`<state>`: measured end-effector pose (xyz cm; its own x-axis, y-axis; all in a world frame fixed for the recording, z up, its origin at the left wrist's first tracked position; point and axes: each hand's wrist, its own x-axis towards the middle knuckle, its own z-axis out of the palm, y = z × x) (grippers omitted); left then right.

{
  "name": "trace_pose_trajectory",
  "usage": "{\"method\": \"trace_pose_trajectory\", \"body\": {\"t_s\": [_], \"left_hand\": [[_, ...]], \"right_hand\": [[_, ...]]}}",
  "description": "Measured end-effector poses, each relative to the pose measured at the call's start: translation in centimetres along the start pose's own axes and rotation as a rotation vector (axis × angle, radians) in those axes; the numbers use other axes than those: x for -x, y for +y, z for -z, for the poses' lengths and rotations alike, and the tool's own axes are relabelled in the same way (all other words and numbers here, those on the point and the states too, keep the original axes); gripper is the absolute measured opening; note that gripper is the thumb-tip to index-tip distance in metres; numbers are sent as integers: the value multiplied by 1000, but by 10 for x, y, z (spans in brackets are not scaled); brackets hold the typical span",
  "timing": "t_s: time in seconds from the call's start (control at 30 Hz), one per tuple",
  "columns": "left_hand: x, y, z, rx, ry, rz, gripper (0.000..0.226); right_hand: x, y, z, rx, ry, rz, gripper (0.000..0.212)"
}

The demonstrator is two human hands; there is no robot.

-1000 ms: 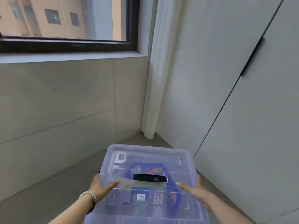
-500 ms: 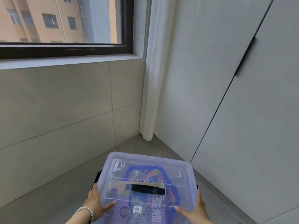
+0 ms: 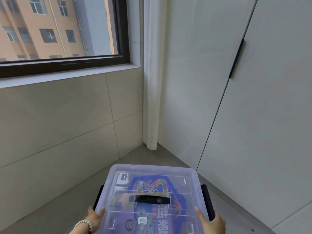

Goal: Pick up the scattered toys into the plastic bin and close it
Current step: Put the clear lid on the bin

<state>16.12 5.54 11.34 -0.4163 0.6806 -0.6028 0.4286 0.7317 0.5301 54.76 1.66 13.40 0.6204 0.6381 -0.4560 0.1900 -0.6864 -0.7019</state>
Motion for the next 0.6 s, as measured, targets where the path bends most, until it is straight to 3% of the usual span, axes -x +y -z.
{"method": "trace_pose_trajectory", "body": {"t_s": [0.1,0.13,0.27,0.4,0.6], "left_hand": [[4,-2,0,-35,14,-28,77],[4,-2,1,-48,11,-33,77],[5,-3,1,-65,2,-43,76],[7,-4,1,-42,1,-48,76],[13,-1,4,26,-6,1,89]], "right_hand": [[6,-4,6,-27,-33,65,61],[7,-4,7,-59,-68,76,58],[6,-1,8,-127,-126,117,63],[8,0,10,-100,-129,210,54],[6,-2,8,-35,-155,257,55]]}}
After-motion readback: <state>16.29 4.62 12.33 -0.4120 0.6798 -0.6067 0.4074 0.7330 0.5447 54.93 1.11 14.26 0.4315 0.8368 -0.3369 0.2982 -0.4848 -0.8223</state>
